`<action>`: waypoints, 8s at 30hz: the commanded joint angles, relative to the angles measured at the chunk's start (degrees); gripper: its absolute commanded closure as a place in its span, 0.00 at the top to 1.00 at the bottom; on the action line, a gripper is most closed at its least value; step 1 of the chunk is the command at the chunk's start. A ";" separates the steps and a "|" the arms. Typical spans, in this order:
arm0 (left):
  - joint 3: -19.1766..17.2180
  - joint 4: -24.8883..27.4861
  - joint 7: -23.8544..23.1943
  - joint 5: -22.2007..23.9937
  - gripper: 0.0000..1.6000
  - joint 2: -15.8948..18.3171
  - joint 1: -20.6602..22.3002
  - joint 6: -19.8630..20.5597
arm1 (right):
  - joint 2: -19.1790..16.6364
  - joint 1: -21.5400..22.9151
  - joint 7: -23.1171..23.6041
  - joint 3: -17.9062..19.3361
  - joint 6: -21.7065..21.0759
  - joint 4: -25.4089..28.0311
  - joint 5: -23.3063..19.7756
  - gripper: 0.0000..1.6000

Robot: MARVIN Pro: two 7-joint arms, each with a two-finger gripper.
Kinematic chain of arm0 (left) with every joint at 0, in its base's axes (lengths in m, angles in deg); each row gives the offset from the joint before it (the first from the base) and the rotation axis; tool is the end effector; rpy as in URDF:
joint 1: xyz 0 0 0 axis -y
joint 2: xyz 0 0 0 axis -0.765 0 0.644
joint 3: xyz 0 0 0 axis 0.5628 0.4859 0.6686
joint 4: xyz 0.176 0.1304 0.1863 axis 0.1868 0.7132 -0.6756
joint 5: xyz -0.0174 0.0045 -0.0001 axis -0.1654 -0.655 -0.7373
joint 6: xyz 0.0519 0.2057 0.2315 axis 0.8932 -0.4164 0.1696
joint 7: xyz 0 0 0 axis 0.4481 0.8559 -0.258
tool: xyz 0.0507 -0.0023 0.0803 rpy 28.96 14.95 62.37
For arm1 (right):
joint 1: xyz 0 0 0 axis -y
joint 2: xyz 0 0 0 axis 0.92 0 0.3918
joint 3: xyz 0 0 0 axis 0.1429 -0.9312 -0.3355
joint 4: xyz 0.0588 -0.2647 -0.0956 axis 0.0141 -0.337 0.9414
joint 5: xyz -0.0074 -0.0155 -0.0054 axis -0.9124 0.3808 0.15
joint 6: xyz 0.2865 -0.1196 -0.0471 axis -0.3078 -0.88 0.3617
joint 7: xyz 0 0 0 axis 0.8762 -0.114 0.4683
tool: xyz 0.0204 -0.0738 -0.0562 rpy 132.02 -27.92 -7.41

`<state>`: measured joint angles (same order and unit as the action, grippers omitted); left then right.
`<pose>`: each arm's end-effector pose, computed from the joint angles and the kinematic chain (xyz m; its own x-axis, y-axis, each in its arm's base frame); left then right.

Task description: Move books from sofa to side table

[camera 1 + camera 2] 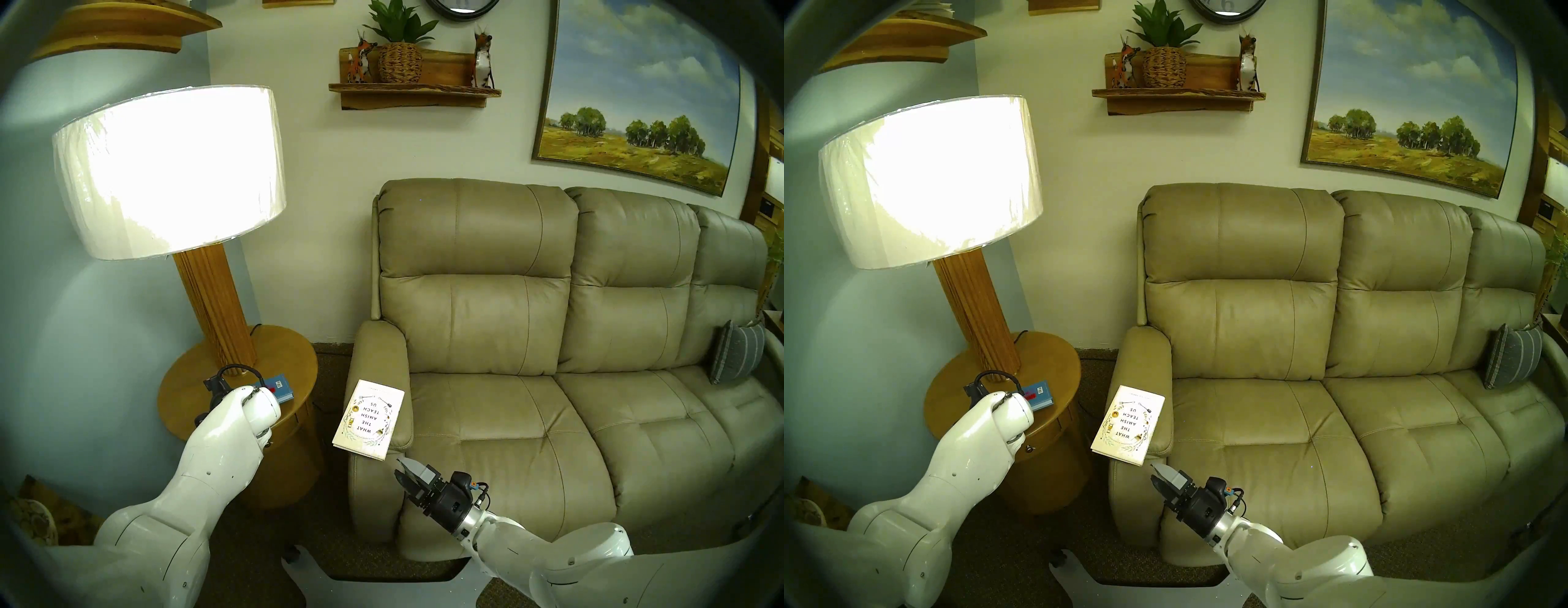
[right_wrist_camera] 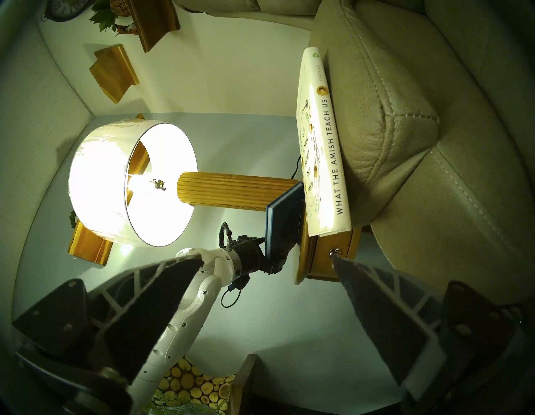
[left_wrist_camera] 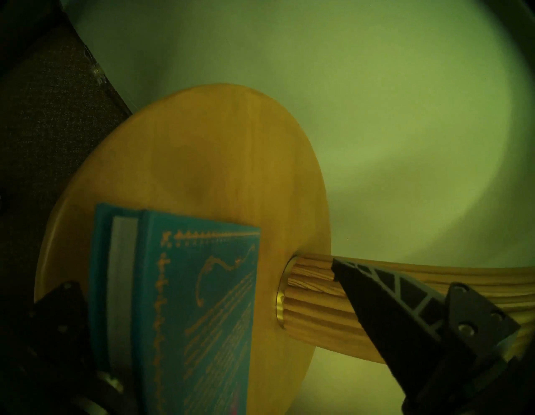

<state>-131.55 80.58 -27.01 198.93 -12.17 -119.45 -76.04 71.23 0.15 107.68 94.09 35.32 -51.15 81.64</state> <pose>0.4585 0.1463 -0.4063 -0.7604 0.6439 0.0845 0.3942 0.3543 0.8480 0.3075 0.0662 -0.5362 0.7567 -0.6446 0.1095 0.1685 0.0304 -0.9852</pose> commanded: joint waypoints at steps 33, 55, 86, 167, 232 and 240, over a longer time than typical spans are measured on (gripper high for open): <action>-9.13 16.04 10.62 10.03 1.00 4.58 -5.64 5.53 | 0.69 0.33 0.43 -0.17 2.28 -0.19 0.26 1.00; -6.53 30.91 7.92 8.84 1.00 0.47 -20.44 0.21 | 0.31 -0.22 1.13 -0.33 3.18 -0.71 0.00 1.00; 0.90 41.60 -10.37 -6.05 1.00 2.75 -35.80 4.94 | -0.64 5.06 -4.98 -0.58 4.82 2.13 -0.17 1.00; 3.07 32.01 -46.62 -6.53 1.00 -5.80 -45.47 15.22 | 11.16 12.85 -14.98 -2.34 3.79 -0.76 2.34 0.00; -7.68 27.88 -20.47 -1.23 0.00 -0.81 -24.55 15.04 | 1.95 4.29 0.52 -0.67 6.01 2.39 7.10 1.00; -7.03 20.20 -14.10 -2.39 0.00 0.25 -20.49 15.75 | 0.68 3.98 1.13 0.16 5.31 1.72 6.76 1.00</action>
<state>-138.61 103.94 -43.42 197.62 -13.69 -145.17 -61.23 72.73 3.74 107.36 93.83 41.10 -48.81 88.93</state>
